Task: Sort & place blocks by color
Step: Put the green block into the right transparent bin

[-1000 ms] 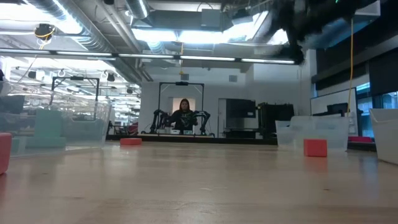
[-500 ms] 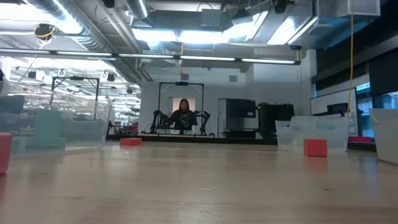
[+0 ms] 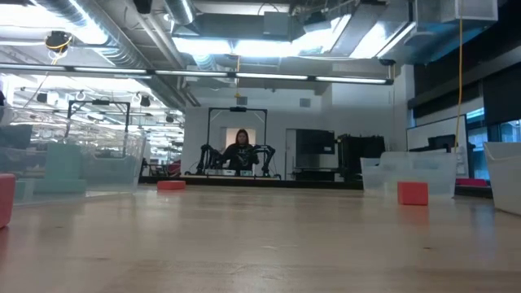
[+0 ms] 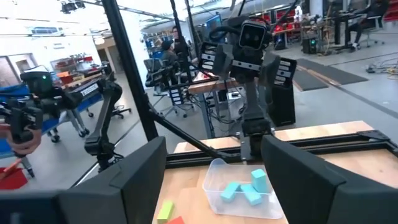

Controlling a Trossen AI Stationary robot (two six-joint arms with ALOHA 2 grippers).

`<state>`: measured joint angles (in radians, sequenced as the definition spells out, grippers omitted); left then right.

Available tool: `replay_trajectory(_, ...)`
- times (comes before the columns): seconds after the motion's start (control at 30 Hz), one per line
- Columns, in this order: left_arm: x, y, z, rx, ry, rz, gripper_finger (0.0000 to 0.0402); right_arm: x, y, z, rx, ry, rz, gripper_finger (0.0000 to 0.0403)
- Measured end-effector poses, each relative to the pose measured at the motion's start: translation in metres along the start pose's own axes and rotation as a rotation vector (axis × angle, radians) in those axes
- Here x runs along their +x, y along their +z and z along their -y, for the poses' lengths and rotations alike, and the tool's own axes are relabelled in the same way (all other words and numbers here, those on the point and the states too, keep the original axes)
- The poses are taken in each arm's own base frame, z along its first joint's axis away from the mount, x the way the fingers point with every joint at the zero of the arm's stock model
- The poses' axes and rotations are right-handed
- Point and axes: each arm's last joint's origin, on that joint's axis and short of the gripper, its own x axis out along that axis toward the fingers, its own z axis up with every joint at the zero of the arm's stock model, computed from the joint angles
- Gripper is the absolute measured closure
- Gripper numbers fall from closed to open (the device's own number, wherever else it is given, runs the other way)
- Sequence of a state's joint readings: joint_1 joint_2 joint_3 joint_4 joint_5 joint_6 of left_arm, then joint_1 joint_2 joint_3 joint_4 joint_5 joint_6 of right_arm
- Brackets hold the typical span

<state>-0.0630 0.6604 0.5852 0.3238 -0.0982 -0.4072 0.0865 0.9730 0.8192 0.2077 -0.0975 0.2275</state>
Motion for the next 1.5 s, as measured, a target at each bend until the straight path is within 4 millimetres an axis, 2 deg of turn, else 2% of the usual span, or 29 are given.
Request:
replay_trajectory(0.17,0.006,-0.011,0.007,0.002,-0.012,-0.050,0.0176,0.000,-0.001,-0.004,0.000,0.018,-0.002,0.0136)
replay_trajectory(0.3,0.012,-0.013,0.022,0.010,-0.054,-0.097,0.0177,0.000,0.000,-0.004,0.004,0.018,0.001,0.0136)
replay_trajectory(0.57,0.032,0.001,0.076,0.141,-0.061,-0.420,0.0179,0.000,0.000,-0.004,0.006,0.017,0.002,0.0136)
replay_trajectory(0.73,0.039,-0.012,0.124,0.192,-0.046,-0.712,0.0179,0.000,-0.001,-0.004,0.007,0.017,0.001,0.0136)
replay_trajectory(0.8,0.040,-0.028,0.145,0.206,-0.060,-0.827,0.0179,0.000,-0.001,-0.004,0.007,0.017,0.001,0.0136)
replay_trajectory(0.93,0.035,-0.076,0.184,0.239,-0.077,-1.051,0.0179,0.000,-0.001,-0.004,0.026,0.017,-0.002,0.0136)
replay_trajectory(1.07,0.025,-0.128,0.206,0.277,-0.070,-1.199,0.0179,0.000,-0.001,-0.004,0.060,0.017,-0.004,0.0136)
replay_trajectory(1.2,0.022,-0.173,0.212,0.330,-0.013,-1.288,0.0179,0.000,-0.001,-0.004,0.057,0.017,-0.004,0.0136)
replay_trajectory(1.33,0.021,-0.209,0.209,0.354,0.042,-1.374,0.0179,0.000,-0.001,-0.004,0.056,0.017,-0.005,0.0136)
replay_trajectory(1.43,0.022,-0.227,0.203,0.362,0.091,-1.449,0.0179,0.000,-0.001,-0.004,0.059,0.017,-0.007,0.0136)
replay_trajectory(1.5,0.022,-0.232,0.198,0.361,0.149,-1.469,0.0179,0.000,-0.001,-0.004,0.059,0.016,-0.008,0.0136)
